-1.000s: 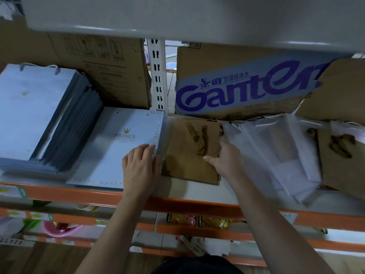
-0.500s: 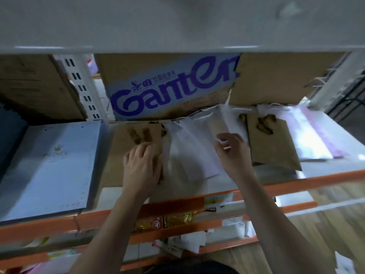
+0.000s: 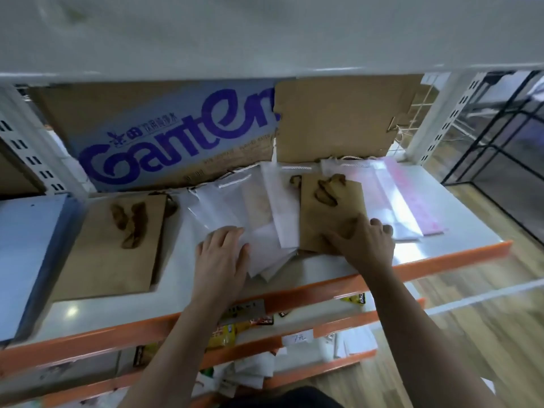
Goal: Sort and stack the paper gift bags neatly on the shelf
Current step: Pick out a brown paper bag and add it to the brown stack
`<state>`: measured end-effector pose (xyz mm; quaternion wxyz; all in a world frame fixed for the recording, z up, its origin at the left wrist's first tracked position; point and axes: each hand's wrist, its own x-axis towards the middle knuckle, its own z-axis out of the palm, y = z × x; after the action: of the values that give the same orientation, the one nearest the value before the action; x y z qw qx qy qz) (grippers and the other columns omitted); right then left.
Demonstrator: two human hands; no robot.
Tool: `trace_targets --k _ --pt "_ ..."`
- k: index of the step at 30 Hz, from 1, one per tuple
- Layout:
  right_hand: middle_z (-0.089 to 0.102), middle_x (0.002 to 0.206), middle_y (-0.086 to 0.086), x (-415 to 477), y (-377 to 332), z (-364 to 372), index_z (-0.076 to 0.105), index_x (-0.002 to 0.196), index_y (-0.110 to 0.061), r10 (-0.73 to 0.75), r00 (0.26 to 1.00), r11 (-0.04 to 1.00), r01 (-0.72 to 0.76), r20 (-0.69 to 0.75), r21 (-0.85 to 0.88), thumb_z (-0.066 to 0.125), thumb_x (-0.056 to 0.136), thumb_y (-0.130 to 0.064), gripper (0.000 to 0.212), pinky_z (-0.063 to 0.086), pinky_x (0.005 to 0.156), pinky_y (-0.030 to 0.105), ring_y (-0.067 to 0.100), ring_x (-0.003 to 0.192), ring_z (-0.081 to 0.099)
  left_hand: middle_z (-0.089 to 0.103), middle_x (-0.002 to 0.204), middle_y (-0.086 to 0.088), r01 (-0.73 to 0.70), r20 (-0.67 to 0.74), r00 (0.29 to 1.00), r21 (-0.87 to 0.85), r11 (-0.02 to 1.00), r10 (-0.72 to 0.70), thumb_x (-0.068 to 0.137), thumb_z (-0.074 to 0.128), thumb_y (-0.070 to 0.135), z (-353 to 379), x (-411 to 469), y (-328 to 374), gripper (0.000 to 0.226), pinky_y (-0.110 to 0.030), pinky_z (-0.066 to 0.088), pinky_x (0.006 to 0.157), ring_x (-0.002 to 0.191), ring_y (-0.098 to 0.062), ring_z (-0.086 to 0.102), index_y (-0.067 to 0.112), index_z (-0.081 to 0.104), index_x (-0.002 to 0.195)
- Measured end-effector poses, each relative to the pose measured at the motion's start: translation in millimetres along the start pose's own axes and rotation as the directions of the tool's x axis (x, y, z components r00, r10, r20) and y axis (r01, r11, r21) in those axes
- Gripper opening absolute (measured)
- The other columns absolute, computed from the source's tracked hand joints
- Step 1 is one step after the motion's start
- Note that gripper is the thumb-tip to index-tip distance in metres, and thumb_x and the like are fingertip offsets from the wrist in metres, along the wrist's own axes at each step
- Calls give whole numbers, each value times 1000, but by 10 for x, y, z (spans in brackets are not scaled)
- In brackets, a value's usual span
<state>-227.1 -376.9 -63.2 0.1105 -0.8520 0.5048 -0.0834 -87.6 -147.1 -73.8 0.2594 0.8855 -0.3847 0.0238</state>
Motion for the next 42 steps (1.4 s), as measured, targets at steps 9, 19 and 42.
trace_targets --k 9,19,42 --pt "47 122 24 266 112 -59 39 126 2 35 996 951 -57 77 303 85 64 -46 91 36 98 44 42 117 43 43 142 -17 441 -124 872 -220 870 -474 95 57 31 -99 48 -25 54 -43 36 104 129 -32 41 8 42 141" --pt "60 104 5 291 301 -96 45 112 -16 13 993 671 -94 115 736 81 75 -23 51 51 78 40 24 96 58 42 143 -22 562 6 826 -91 822 -564 78 77 38 -51 386 -136 88 -48 31 107 132 -39 35 3 31 145" --pt "65 109 10 119 519 -10 52 114 -14 30 997 397 -77 71 914 72 84 -20 36 55 85 45 28 99 64 59 97 -2 443 63 870 -538 717 -490 95 56 26 283 501 331 18 -34 48 65 85 -22 58 20 49 110"
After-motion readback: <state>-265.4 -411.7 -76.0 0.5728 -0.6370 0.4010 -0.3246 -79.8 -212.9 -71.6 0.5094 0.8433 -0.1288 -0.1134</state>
